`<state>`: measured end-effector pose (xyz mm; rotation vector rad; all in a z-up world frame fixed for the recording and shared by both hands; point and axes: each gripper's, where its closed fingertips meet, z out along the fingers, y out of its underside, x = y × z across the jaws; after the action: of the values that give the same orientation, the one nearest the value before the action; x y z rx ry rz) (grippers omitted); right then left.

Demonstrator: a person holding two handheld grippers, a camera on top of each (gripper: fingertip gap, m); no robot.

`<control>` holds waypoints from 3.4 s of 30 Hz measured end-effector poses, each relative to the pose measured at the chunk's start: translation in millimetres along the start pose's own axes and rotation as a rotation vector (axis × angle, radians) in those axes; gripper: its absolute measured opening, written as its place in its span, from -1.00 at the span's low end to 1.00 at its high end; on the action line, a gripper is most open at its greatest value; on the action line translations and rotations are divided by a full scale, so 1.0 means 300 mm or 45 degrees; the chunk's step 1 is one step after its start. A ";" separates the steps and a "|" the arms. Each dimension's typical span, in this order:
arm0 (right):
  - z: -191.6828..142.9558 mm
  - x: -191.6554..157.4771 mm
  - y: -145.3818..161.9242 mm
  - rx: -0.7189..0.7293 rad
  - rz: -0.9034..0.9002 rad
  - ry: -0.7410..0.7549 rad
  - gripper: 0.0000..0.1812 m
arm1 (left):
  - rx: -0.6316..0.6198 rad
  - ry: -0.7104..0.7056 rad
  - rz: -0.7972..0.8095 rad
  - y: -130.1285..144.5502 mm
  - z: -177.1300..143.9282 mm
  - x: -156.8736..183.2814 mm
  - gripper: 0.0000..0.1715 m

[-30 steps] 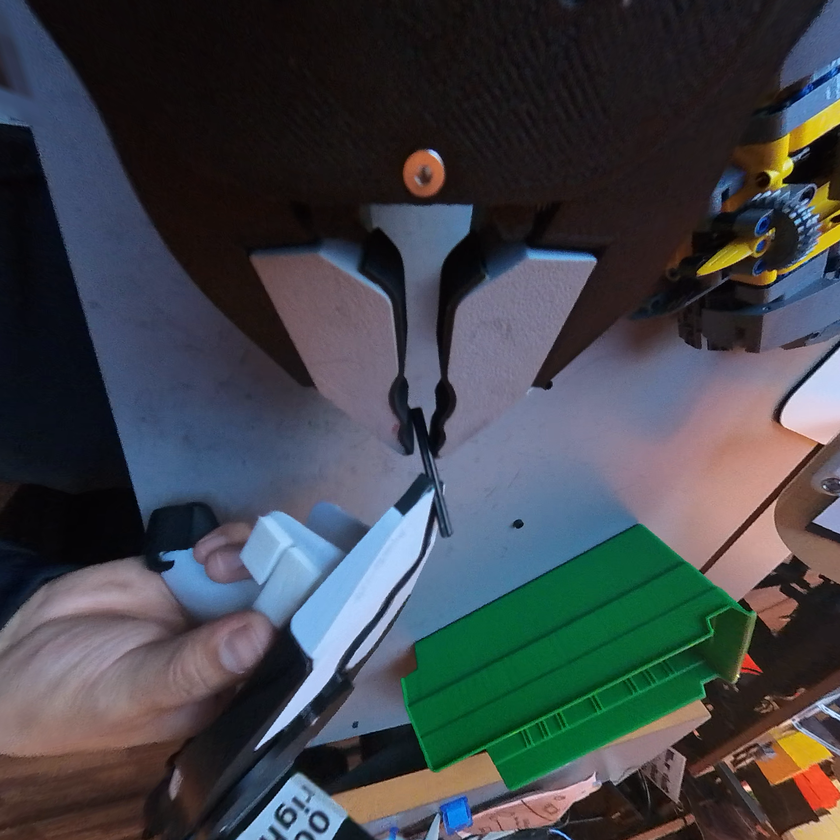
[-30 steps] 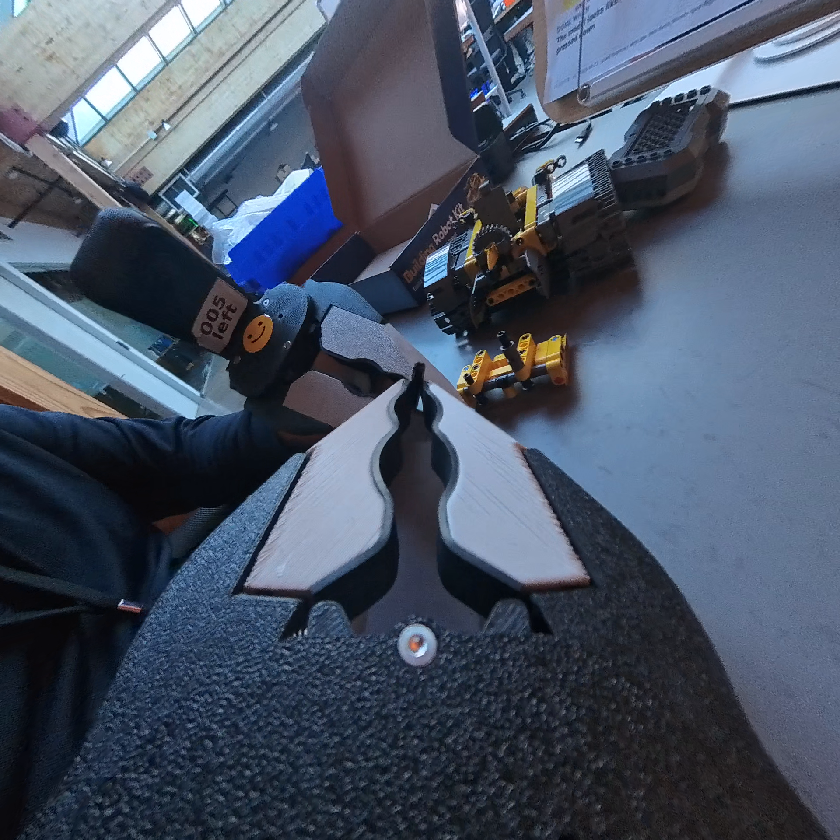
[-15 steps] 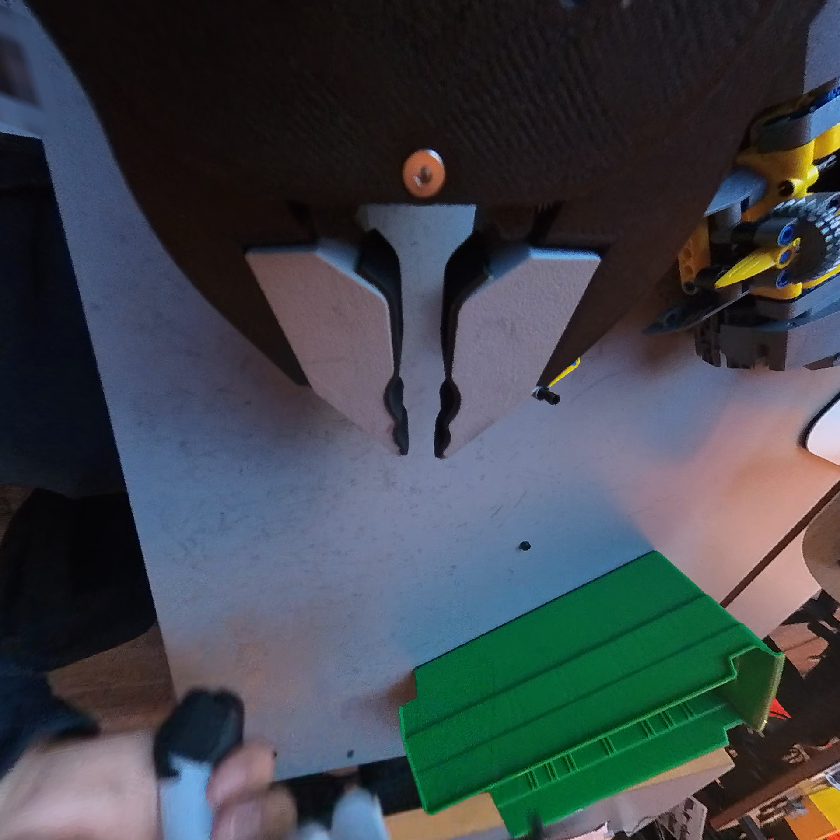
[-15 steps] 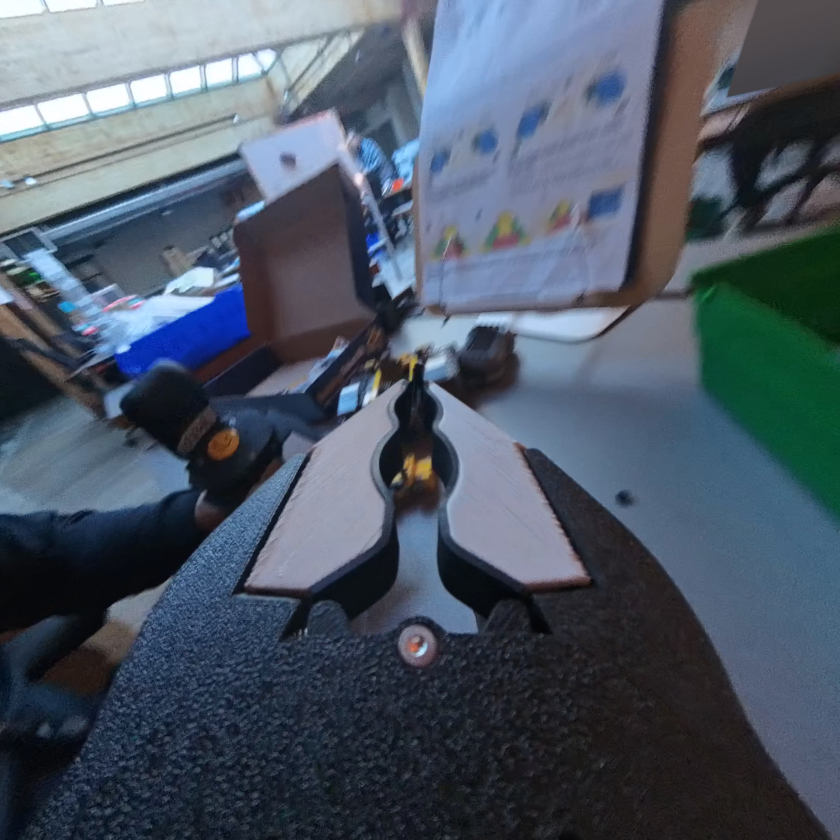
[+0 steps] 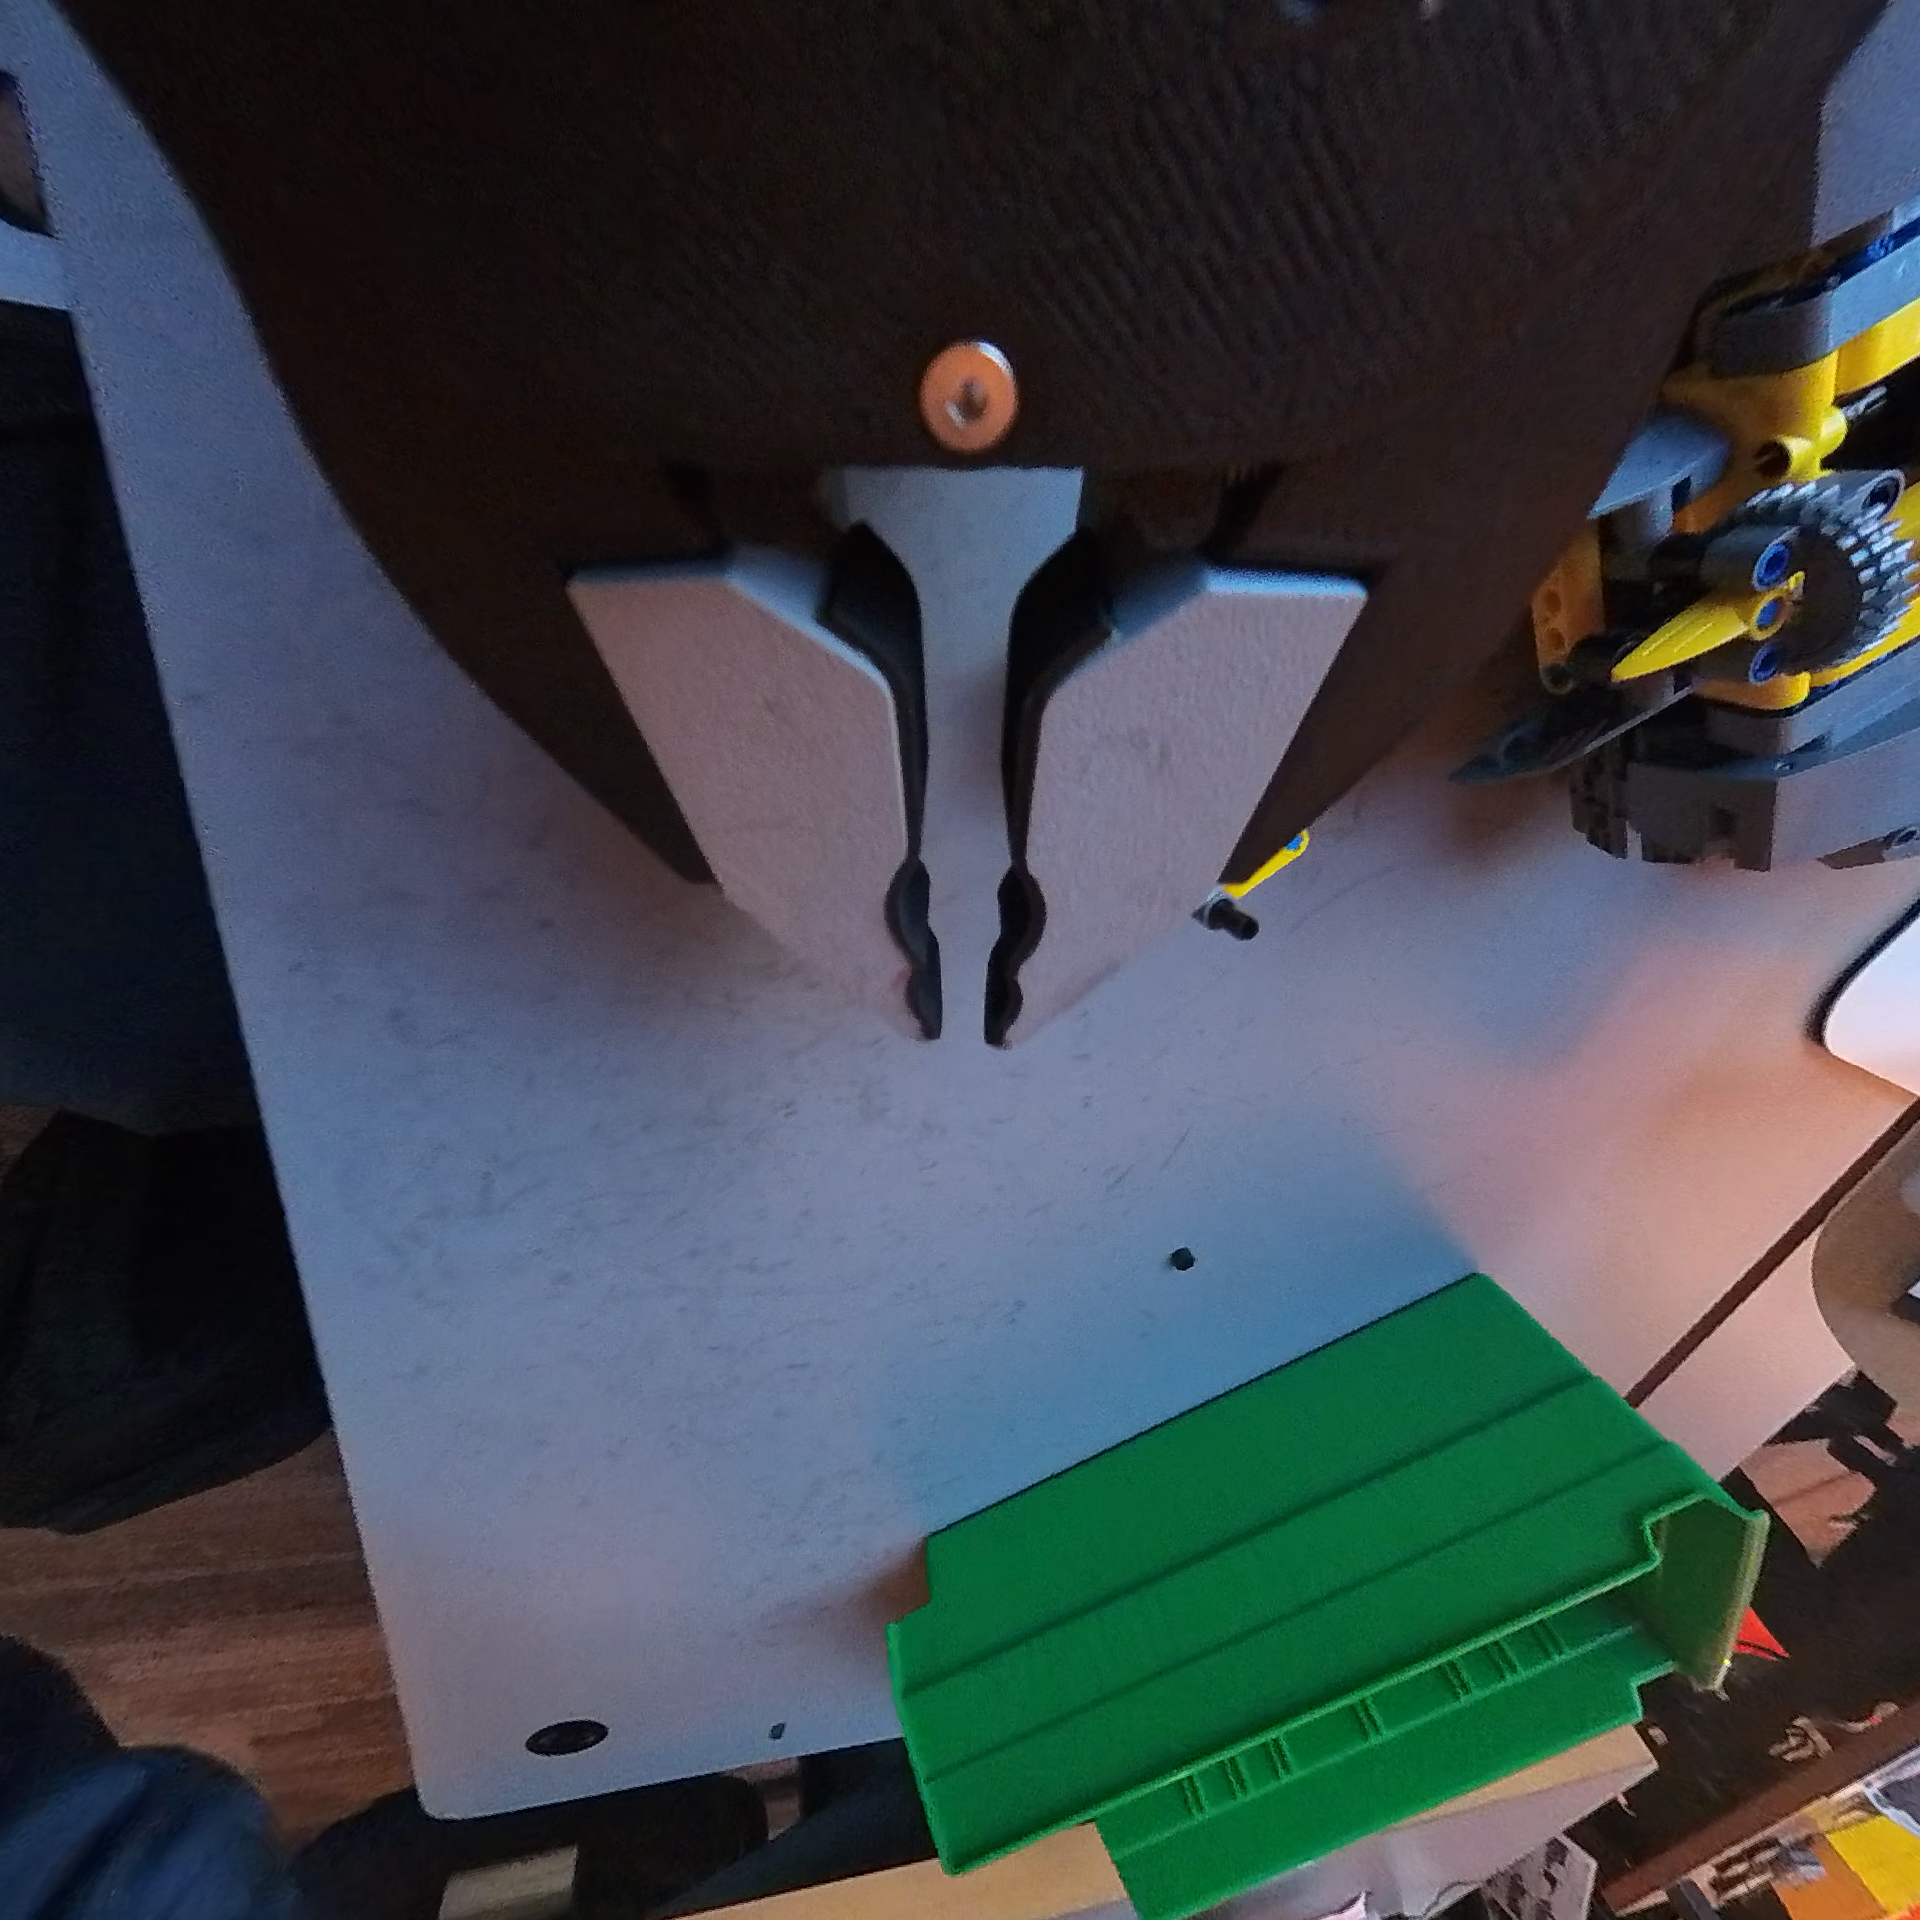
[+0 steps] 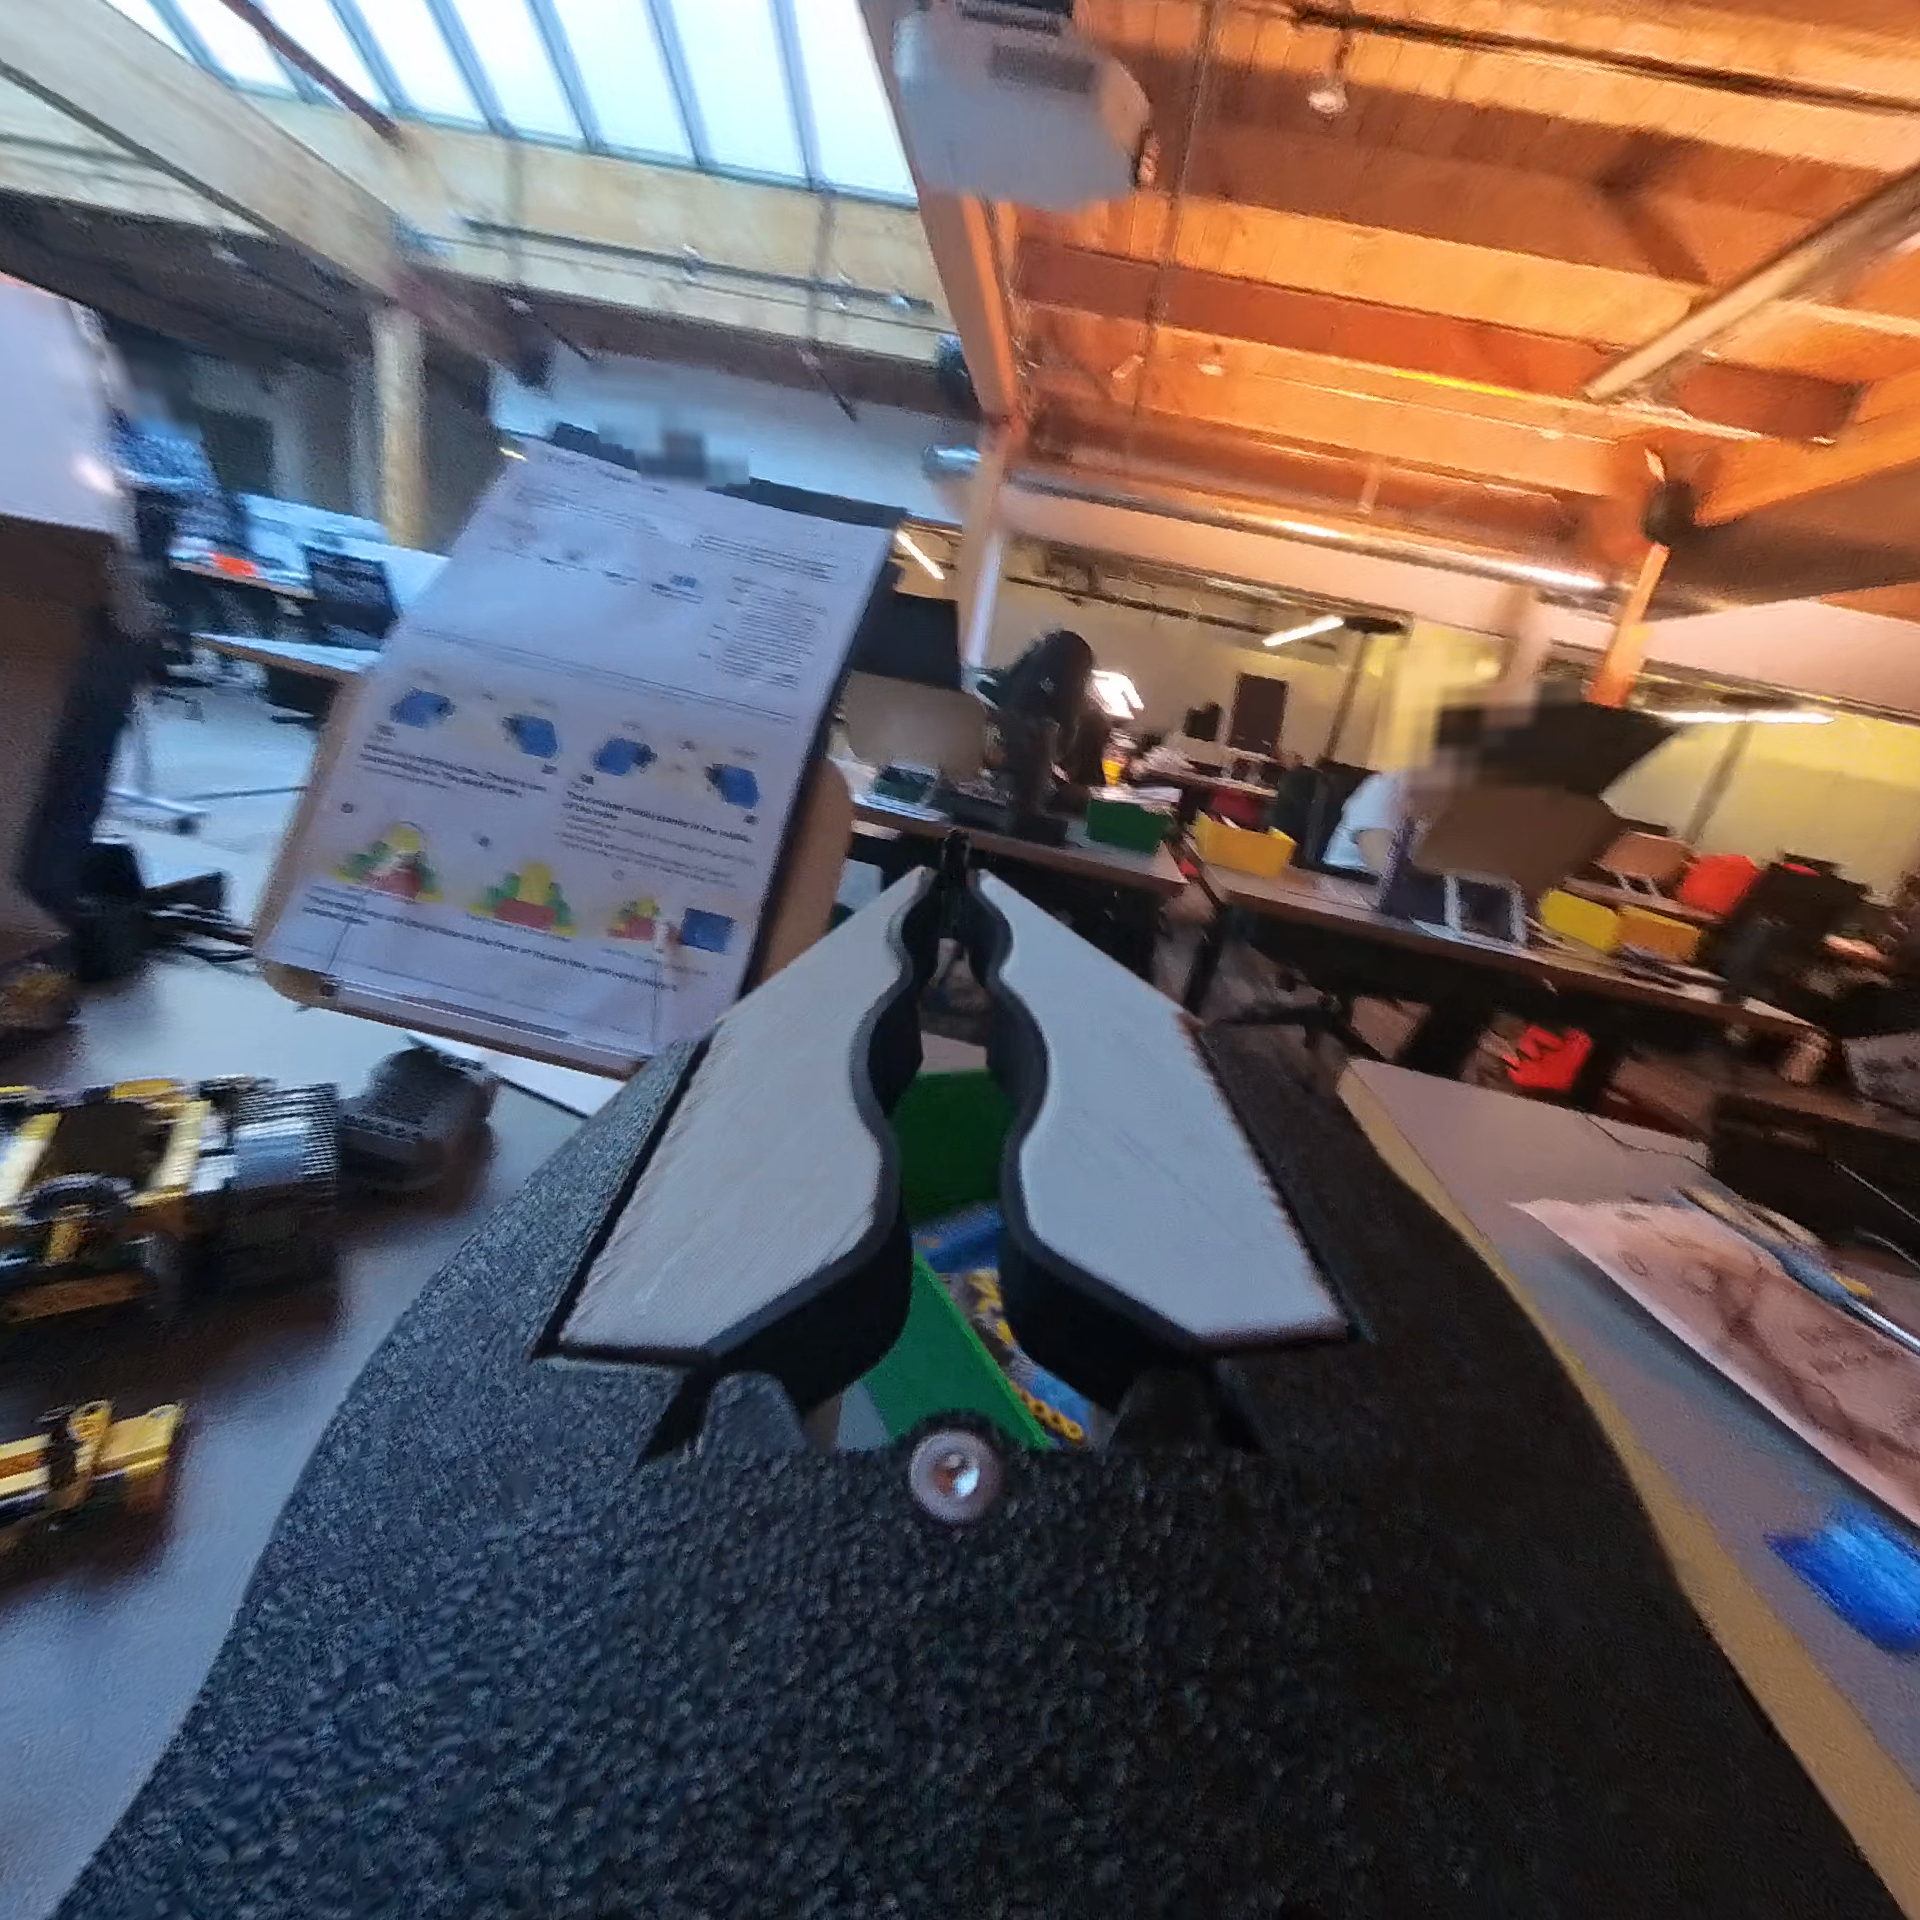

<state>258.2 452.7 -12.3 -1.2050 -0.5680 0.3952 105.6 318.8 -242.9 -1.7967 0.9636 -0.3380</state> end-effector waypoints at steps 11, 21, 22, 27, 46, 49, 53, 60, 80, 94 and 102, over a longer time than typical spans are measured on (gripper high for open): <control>-0.082 -0.277 0.393 -0.533 -0.135 -0.447 -0.99 | 0.165 -0.259 -0.256 -0.035 -0.112 -0.198 -0.95; -0.244 -0.196 0.667 -0.919 -0.514 -0.439 -0.98 | -0.024 -0.175 -0.371 0.052 -0.050 -0.173 -0.46; -0.262 -0.198 0.718 -0.985 -0.553 -0.466 -0.98 | -0.052 -0.161 -0.376 0.065 -0.040 -0.164 -0.40; -0.313 -0.158 0.860 -1.168 -0.658 -0.471 -0.95 | -0.235 -0.158 -0.400 0.146 -0.009 -0.154 -0.23; -0.195 -0.851 0.536 -0.747 0.186 -1.054 -0.77 | -0.320 -0.006 -0.226 0.162 0.010 -0.064 -0.50; -0.160 -0.897 0.582 -0.822 0.200 -1.059 -0.79 | -0.319 0.001 -0.217 0.161 0.011 -0.060 -0.50; -0.146 -0.914 0.644 -0.935 0.248 -1.049 -0.86 | -0.321 -0.019 -0.225 0.164 0.011 -0.069 -0.49; -0.159 -0.943 0.611 -0.922 0.380 -1.117 -0.94 | -0.391 0.023 -0.237 0.190 0.023 -0.055 -0.50; 0.035 -0.475 0.227 -0.001 1.303 -0.735 -0.97 | -0.314 0.054 -0.154 0.149 0.018 -0.006 -0.57; -0.120 -0.747 0.558 -0.877 0.828 -0.943 -0.78 | -0.265 -0.002 -0.242 0.130 0.024 -0.061 -0.56; -0.181 -0.732 0.691 -1.096 0.588 -0.859 -0.75 | -0.261 -0.038 -0.216 0.131 0.018 -0.075 -0.56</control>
<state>118.1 352.2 -266.2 -2.0574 -1.1057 1.0370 76.7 333.1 -275.1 -2.0714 0.8517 -0.3266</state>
